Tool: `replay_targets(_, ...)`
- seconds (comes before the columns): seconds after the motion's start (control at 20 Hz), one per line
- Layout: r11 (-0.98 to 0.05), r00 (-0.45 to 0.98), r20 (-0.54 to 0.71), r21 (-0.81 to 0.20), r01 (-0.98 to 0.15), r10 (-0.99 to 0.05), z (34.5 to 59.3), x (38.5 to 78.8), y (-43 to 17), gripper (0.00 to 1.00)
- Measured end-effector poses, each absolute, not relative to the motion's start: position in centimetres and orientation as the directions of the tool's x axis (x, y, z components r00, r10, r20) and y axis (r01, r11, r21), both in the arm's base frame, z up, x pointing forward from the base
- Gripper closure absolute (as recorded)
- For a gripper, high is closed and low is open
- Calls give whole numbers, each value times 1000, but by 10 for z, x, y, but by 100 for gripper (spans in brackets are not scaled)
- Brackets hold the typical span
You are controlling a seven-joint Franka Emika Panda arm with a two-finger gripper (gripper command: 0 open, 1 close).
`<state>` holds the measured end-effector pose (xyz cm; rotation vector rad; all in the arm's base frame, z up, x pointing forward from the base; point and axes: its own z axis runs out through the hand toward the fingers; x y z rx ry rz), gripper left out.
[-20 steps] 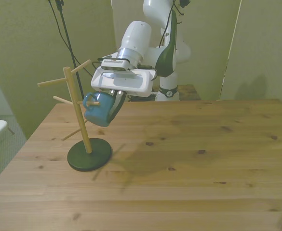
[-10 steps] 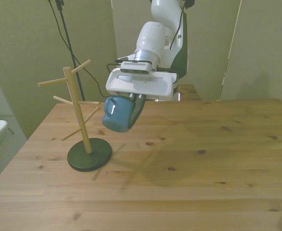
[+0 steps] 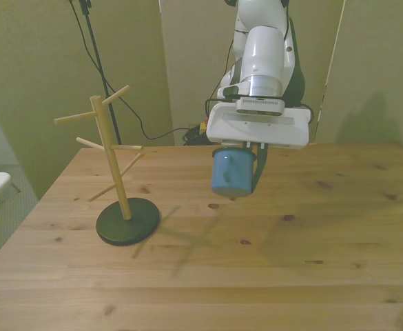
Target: Unload the mug
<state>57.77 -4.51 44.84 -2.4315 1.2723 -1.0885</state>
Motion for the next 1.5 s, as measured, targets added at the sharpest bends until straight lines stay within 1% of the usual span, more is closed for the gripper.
replay_targets(0.35, -677, 527, 434, -357, -644, -730, 445, 553, -13, 100)
replay_targets(0.55, -721, 624, 362, -301, -624, -692, 452, 517, 14, 100)
replay_targets(0.65, -731, 657, 320, -296, -615, -682, 451, 495, 24, 100)
replay_targets(0.75, -731, 677, 276, -290, -618, -682, 447, 477, 25, 100)
replay_targets(0.9, -748, 724, 197, -244, -617, -661, 431, 458, 25, 100)
replay_targets(1.15, -753, 738, 154, -192, -629, -656, 418, 455, 23, 100)
replay_targets(1.5, -741, 735, 95, -122, -660, -671, 396, 460, 8, 100)
